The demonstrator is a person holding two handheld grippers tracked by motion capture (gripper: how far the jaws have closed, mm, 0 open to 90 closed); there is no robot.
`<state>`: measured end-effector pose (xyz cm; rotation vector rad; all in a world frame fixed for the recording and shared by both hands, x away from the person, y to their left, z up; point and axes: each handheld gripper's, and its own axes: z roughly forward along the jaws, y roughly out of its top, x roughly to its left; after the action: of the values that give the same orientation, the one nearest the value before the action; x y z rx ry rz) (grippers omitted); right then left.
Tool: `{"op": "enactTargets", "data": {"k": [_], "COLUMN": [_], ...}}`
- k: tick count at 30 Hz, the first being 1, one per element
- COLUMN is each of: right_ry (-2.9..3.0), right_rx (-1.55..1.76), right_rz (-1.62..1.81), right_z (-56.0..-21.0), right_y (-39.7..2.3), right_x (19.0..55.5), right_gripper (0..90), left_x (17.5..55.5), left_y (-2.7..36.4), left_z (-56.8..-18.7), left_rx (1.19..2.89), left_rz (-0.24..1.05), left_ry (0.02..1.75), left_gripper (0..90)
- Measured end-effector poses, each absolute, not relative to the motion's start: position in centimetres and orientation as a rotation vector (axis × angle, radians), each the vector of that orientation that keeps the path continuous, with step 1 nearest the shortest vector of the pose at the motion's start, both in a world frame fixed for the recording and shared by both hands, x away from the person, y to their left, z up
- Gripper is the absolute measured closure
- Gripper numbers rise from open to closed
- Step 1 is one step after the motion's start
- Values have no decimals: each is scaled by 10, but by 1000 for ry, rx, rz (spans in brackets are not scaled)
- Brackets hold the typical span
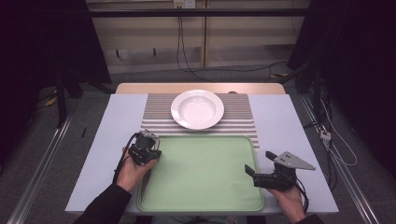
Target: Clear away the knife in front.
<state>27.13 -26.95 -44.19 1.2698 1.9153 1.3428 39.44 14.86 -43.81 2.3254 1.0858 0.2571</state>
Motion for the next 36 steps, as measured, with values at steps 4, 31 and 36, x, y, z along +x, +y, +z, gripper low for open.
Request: {"op": "enactTargets", "data": {"k": [4, 31, 36], "right_ry": [1915, 1917, 1916], "right_rx": [1268, 1268, 1271], "right_rz": [1343, 1342, 1338], "right_z": [-442, -442, -442], "right_y": [-270, -269, -270], "right_x": [271, 271, 271], "right_gripper": [32, 31, 31], "left_x": [393, 388, 389], "left_y": [153, 151, 152], "left_z": [-439, -435, -433], "left_rx": [2305, 2249, 2234], "left_rz": [238, 234, 222], "left_ry": [1105, 1015, 966], "left_gripper": [900, 703, 492]}}
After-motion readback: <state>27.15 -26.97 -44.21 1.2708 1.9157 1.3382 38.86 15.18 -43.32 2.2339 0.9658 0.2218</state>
